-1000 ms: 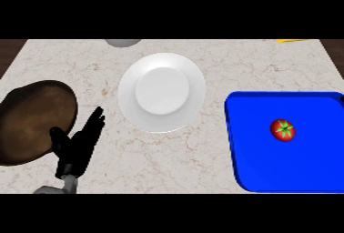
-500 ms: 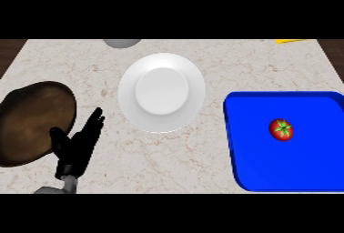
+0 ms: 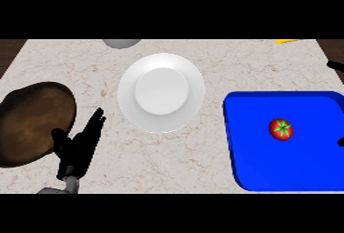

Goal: Pick the tomato from the tray and place it in the plate

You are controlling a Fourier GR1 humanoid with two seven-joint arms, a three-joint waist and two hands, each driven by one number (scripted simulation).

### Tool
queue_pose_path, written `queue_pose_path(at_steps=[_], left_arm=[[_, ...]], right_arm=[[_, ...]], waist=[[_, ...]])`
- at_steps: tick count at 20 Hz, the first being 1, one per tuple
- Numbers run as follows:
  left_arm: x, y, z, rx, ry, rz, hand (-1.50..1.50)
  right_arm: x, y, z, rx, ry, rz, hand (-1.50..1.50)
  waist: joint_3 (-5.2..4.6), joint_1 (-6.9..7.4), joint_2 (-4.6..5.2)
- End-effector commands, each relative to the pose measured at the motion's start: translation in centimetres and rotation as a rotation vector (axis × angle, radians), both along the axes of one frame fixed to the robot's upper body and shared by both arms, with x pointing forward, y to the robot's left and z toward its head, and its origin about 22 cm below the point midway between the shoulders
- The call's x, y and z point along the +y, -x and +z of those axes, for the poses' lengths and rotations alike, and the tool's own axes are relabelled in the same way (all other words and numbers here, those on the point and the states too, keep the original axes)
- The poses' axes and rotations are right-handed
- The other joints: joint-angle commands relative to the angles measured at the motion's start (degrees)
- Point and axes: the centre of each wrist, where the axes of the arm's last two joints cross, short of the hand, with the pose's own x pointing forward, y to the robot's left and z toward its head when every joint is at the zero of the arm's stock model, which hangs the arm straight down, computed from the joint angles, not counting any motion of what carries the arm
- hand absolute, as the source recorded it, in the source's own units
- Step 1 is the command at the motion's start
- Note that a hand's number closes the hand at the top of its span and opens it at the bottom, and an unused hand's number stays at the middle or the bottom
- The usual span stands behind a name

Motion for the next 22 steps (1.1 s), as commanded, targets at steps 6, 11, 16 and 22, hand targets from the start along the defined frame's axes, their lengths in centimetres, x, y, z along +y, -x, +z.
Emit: queue_pose_path(at_steps=[6,11,16,22], left_arm=[[0.3,0.8,-1.7,0.058,0.011,0.006,0.00],[0.1,0.5,-1.3,0.072,0.012,-0.008,0.00],[1.1,0.1,-2.8,0.072,0.018,-0.005,0.00],[-0.5,0.1,-2.1,0.067,0.011,-0.009,0.00]], right_arm=[[4.6,-0.1,-3.2,0.045,0.107,-0.060,-1.50],[6.2,1.1,-6.3,0.166,0.098,-0.036,-1.50],[6.2,0.7,-5.7,0.159,0.103,-0.025,-1.50],[7.7,1.8,-8.8,0.131,0.151,-0.055,-1.50]], waist=[[-0.23,0.18,0.42],[-0.23,-0.04,0.39],[-0.24,-0.11,0.44],[-0.22,-0.06,0.42]])
